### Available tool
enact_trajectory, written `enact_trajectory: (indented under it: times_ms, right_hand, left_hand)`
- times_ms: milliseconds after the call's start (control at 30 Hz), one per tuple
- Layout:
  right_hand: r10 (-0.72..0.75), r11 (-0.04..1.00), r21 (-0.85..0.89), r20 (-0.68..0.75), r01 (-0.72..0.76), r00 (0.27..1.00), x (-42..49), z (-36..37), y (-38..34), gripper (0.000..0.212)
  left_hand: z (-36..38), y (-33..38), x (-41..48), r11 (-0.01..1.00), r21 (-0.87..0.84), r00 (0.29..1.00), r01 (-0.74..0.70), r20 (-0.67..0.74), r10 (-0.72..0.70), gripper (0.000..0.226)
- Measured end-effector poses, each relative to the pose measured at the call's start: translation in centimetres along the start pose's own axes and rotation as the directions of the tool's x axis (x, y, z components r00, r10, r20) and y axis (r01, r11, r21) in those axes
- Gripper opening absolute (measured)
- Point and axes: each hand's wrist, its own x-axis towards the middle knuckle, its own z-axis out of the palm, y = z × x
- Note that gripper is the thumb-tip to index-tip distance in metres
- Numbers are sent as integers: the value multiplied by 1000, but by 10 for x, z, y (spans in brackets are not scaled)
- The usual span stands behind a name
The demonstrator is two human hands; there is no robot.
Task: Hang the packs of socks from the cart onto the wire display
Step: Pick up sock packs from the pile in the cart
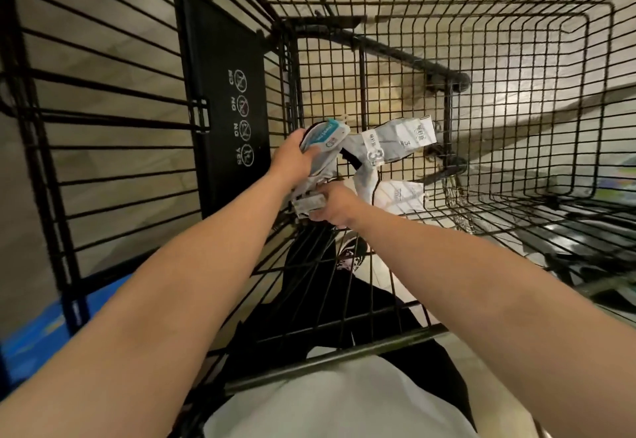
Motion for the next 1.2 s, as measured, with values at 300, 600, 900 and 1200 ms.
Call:
enact_trajectory:
  times_ms: [300,600,900,1200]
  right_hand:
    - [-61,996,54,-100,67,993,11,20,0,33]
    - [-189,976,57,-278,212,942,2,16,-5,19]
    - [-89,979,161,-195,121,977,-17,-9,0,19]
    - [319,819,572,-516,42,795,-77,-90,0,15]
  left_hand:
    - [1,0,2,998,54,999,-26,-20,27,32]
    - [1,-1,-5,999,-16,1000,-28,-5,28,34]
    - [1,-1,-15,999,-47,1000,-21,-2,20,33]
    - [-6,36,-36,979,-203,992,-25,-128,-1,21]
